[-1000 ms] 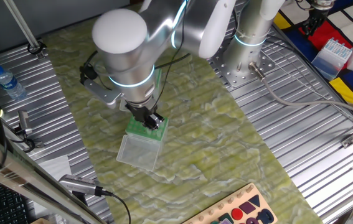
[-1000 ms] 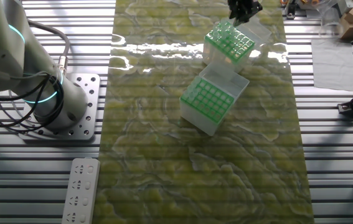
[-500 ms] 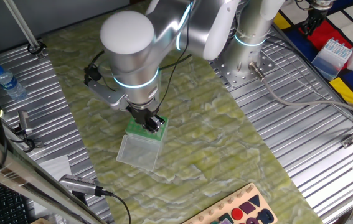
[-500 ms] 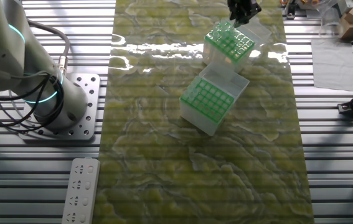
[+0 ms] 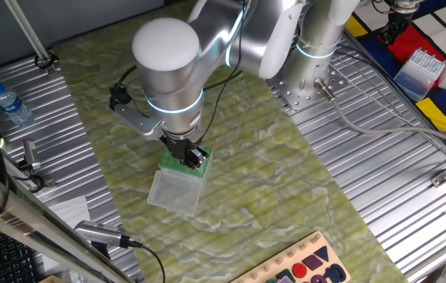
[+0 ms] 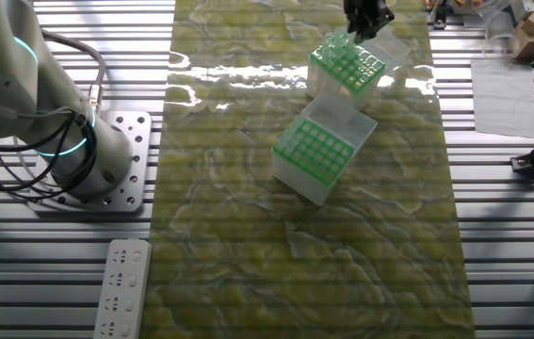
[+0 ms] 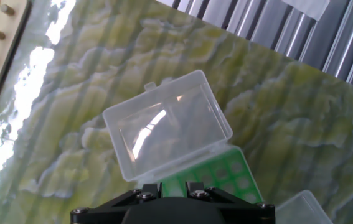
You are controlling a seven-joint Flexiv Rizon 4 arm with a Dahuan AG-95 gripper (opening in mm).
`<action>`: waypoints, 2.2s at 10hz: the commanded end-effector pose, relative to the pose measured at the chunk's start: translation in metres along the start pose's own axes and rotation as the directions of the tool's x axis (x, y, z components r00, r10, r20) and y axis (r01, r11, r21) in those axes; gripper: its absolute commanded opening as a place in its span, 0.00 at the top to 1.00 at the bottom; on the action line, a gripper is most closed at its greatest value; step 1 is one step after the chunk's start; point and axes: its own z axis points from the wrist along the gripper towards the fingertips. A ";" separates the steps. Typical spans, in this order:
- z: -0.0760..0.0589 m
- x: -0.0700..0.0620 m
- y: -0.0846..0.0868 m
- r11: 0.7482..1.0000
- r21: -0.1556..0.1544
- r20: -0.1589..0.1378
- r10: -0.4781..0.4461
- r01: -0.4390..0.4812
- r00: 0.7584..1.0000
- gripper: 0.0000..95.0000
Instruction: Transfer all large pipette tips from one holder to another
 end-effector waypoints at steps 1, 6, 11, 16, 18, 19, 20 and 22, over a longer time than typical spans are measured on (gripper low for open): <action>0.003 0.000 0.000 1.000 0.003 0.002 0.002 -0.002 1.000 0.80; 0.008 0.003 -0.002 1.000 0.007 0.010 -0.013 0.013 1.000 0.80; 0.009 0.004 -0.002 1.000 0.007 0.010 -0.006 0.006 1.000 1.00; -0.009 0.001 0.002 1.000 0.002 -0.006 -0.006 0.006 1.000 1.00; -0.040 0.005 0.000 0.999 -0.005 -0.014 -0.036 0.036 0.999 1.00; -0.053 0.006 0.001 0.999 -0.004 -0.022 -0.038 0.038 0.999 1.00; -0.064 0.007 0.002 0.999 -0.005 -0.024 -0.034 0.034 0.999 1.00; -0.091 0.006 0.002 0.999 -0.012 -0.035 -0.046 0.045 0.998 1.00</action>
